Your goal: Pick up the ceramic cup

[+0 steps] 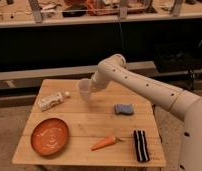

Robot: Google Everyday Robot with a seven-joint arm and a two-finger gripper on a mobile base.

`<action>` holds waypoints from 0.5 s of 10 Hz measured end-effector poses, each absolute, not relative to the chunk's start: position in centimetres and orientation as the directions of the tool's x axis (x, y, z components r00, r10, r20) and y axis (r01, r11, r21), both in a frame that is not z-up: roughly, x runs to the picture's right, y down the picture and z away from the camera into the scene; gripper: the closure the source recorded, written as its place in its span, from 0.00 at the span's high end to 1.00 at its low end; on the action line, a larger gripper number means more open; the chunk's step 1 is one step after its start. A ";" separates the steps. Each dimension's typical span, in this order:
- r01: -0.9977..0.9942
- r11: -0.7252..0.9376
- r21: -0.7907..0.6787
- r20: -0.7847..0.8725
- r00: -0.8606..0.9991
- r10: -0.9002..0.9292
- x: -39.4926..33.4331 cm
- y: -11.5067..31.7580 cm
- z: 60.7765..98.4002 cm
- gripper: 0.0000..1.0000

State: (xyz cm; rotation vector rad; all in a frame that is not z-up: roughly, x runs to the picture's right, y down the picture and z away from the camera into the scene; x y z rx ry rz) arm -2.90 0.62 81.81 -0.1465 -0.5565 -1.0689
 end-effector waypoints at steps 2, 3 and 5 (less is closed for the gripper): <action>0.862 0.481 0.156 0.501 0.351 -0.791 -3.0 0.6 81.6 0.00; 0.866 0.474 0.160 0.502 0.342 -0.794 -3.3 0.5 81.4 0.00; 0.873 0.458 0.167 0.504 0.324 -0.801 -4.0 0.0 80.6 0.00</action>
